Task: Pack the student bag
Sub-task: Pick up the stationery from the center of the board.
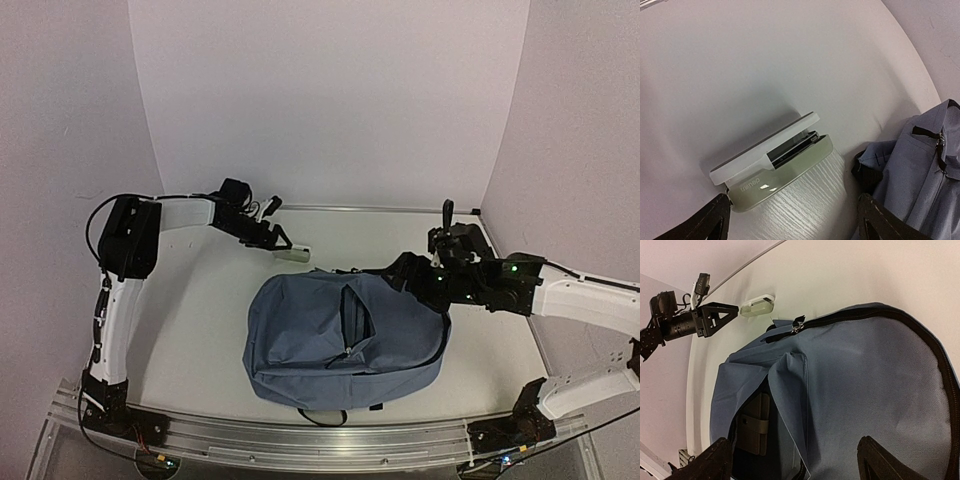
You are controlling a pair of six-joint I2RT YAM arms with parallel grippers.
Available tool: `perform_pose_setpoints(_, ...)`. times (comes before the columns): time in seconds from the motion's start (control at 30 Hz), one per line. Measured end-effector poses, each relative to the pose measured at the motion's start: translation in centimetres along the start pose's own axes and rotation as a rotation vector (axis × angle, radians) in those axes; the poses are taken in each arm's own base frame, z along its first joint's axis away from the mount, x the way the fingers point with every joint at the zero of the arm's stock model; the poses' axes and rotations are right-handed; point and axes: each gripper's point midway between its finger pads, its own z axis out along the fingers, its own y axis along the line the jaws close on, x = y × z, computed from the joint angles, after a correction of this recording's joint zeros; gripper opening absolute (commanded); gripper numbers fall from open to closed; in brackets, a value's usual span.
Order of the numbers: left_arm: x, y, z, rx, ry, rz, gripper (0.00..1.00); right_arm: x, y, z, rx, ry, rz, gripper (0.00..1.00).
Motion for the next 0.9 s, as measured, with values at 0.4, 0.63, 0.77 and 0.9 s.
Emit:
perform_pose_setpoints(0.4, -3.2, 1.1, 0.1, -0.06, -0.065, 0.12, 0.89, 0.6, -0.6, 0.2, 0.006, 0.013, 0.008, 0.86)
perform_pose_setpoints(0.63, -4.0, 1.5, 1.4, -0.029, -0.073, 0.161, 0.89, 0.6, -0.5, 0.2, 0.003, 0.015, 0.009, 0.86)
perform_pose_setpoints(0.77, -2.8, 1.4, 2.0, 0.003, -0.041, 0.147, 0.89, 0.6, -0.5, 0.2, 0.0, 0.014, 0.01, 0.86)
perform_pose_setpoints(0.9, -2.5, 1.0, 2.3, 0.023, -0.025, 0.152, 0.89, 0.6, -0.4, 0.2, -0.003, 0.015, 0.01, 0.86)
